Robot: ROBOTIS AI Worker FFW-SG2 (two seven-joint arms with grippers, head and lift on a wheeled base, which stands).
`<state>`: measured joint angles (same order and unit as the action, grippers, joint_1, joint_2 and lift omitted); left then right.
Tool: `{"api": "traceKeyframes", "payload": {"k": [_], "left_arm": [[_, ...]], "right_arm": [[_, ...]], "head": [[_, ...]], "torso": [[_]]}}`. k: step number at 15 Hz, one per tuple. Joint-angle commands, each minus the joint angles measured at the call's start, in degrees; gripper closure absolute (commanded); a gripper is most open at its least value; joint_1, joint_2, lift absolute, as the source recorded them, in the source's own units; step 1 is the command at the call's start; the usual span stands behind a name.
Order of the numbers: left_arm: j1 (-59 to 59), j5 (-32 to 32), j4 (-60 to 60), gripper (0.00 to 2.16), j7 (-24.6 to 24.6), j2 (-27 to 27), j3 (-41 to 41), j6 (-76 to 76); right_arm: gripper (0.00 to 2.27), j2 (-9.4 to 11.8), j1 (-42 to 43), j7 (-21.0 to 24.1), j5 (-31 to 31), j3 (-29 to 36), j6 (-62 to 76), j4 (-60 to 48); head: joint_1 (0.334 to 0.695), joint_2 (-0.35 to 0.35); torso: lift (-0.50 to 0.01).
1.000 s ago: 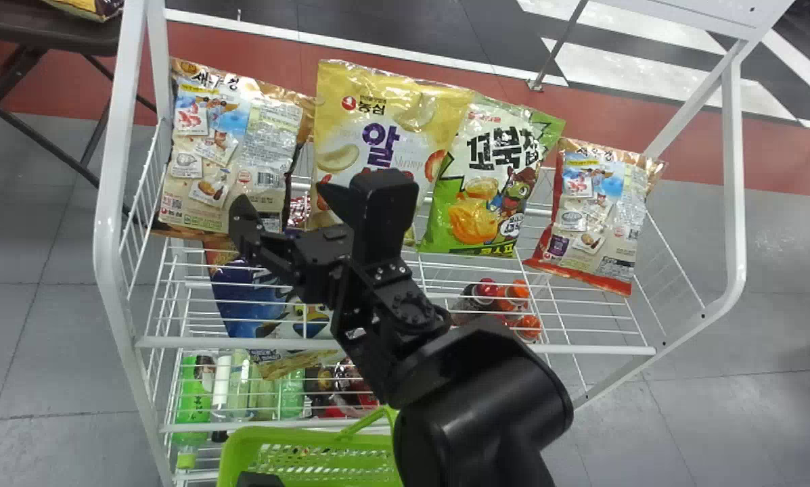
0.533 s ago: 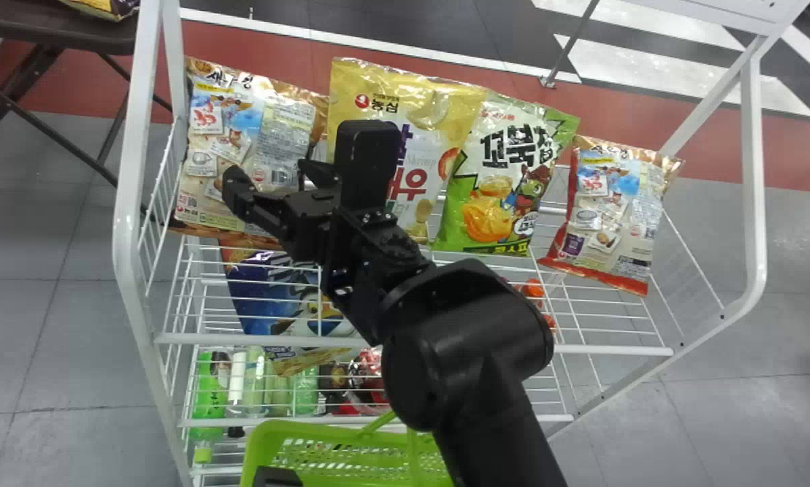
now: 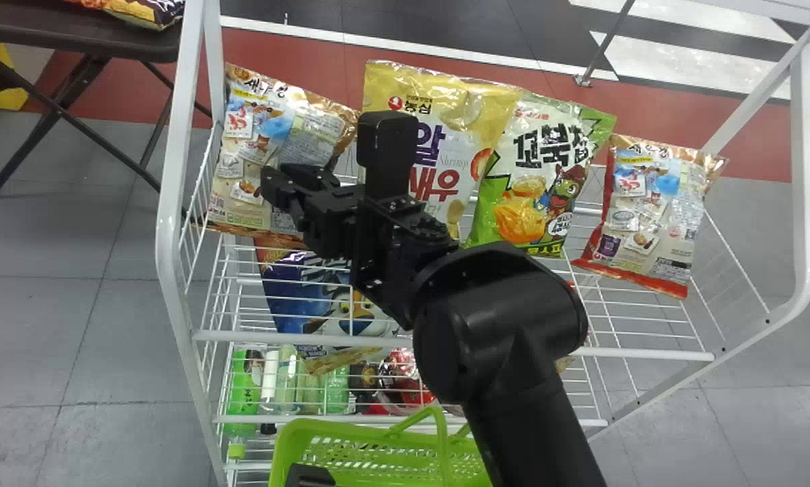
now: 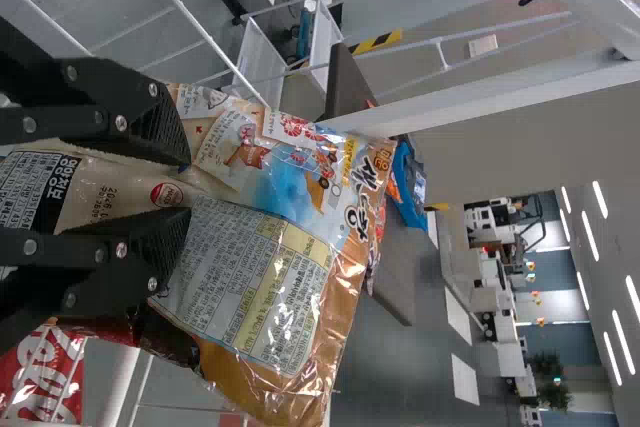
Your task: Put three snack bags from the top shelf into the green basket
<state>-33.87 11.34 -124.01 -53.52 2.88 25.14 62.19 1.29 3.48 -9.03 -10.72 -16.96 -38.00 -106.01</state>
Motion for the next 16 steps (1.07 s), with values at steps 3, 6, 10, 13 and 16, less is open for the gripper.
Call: {"api": "traceKeyframes", "payload": {"k": [3, 6, 10, 13, 16], "left_arm": [[-0.1, 0.1, -0.1, 2.02, 0.1, 0.0, -0.1, -0.2], [-0.1, 0.3, 0.0, 2.02, 0.3, 0.1, -0.1, -0.2], [-0.1, 0.4, 0.0, 2.02, 0.4, 0.2, -0.1, -0.2], [-0.1, 0.4, -0.1, 2.02, 0.3, 0.3, 0.1, -0.4], [-0.4, 0.4, -0.3, 2.02, 0.3, 0.5, 0.0, -1.6]], "right_arm": [[2.23, 0.9, -0.8, -0.2, 0.3, 0.0, 4.5, -0.2], [2.23, 2.8, -5.1, -0.3, 0.0, 0.0, 3.2, -6.0], [2.23, 7.8, -11.7, -3.9, -1.3, -0.1, -6.6, -20.2], [2.23, 8.2, -13.2, -6.8, -1.1, 0.1, -9.6, -23.6], [2.23, 9.8, -16.6, -8.7, -1.1, 1.7, -14.7, -29.7]], "head": [[0.695, -0.247], [0.695, -0.258], [0.695, -0.288], [0.695, -0.302], [0.695, -0.307]], "torso": [[-0.047], [-0.047], [-0.047], [-0.047], [-0.047]]}}
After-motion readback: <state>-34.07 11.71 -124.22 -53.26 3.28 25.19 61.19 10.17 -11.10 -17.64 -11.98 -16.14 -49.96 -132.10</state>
